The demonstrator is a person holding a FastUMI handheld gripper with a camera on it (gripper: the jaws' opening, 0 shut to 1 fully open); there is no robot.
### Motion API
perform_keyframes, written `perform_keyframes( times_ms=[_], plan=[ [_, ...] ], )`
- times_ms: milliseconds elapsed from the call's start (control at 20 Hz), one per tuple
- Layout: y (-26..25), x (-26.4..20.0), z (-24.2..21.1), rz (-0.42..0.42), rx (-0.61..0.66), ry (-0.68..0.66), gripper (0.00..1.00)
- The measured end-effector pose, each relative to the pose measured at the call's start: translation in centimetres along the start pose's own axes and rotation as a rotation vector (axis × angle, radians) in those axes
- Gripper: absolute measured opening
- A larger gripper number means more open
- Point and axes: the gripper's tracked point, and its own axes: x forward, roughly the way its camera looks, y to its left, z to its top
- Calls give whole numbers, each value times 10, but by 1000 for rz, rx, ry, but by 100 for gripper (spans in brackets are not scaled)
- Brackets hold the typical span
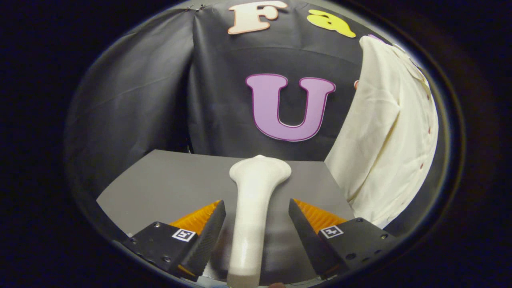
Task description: Iron the clothes twice with a garment steamer, once on the left side and once on the right side.
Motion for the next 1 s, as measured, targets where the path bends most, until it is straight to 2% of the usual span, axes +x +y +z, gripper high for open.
perform_keyframes(
  times_ms=[150,250,300,350,450,700,900,1000],
  plan=[
    [2,10,-5,1,14,86,95],
    [6,14,-16,-4,22,159,84],
    [13,11,-22,28,51,196,75],
    [12,1,-11,14,85,172,64],
    [13,12,-14,20,125,146,44],
    [3,-6,15,50,158,-39,41],
    [-5,-43,29,96,173,-160,40],
    [-13,-62,26,84,174,-178,40]
  ],
)
